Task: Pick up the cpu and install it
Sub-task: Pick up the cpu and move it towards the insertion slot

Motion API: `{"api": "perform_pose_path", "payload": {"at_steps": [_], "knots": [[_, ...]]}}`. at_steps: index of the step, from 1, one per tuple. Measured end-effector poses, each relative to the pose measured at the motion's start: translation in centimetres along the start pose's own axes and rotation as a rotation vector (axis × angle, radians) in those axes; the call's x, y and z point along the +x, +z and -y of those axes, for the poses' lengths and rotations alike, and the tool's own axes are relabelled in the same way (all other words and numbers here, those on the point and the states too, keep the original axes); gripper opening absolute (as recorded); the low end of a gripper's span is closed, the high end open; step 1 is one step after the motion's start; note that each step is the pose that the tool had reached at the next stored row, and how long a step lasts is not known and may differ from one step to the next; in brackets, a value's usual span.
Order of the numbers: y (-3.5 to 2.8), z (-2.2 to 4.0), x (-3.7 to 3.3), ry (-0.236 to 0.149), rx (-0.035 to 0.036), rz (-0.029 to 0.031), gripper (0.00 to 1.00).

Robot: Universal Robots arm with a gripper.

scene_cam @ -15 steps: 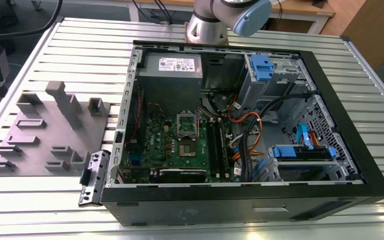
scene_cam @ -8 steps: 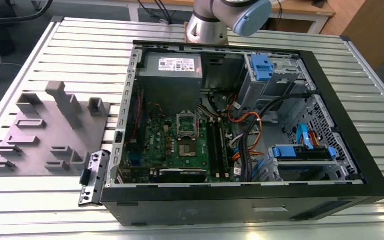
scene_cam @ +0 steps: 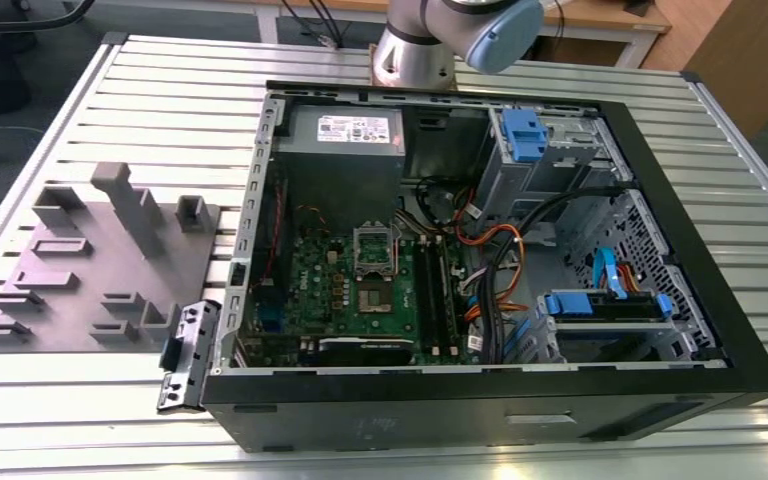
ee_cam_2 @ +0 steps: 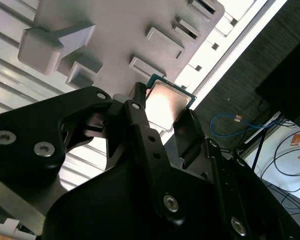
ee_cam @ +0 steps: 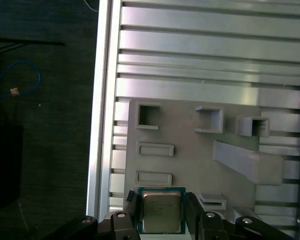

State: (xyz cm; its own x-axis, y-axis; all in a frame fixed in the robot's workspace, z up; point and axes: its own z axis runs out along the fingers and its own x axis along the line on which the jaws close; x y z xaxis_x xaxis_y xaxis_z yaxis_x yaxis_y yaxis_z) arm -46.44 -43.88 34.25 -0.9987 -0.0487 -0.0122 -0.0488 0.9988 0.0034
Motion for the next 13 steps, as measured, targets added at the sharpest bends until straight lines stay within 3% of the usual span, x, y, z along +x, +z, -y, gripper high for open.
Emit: {"api": "perform_pose_path", "payload": {"at_steps": [4, 13], "knots": [[-0.02, 0.01, -0.12, 0.000, 0.0001, -0.0002, 0.47], [0.00, 0.06, -1.17, 0.000, 0.0001, 0.0000, 0.47]]}}
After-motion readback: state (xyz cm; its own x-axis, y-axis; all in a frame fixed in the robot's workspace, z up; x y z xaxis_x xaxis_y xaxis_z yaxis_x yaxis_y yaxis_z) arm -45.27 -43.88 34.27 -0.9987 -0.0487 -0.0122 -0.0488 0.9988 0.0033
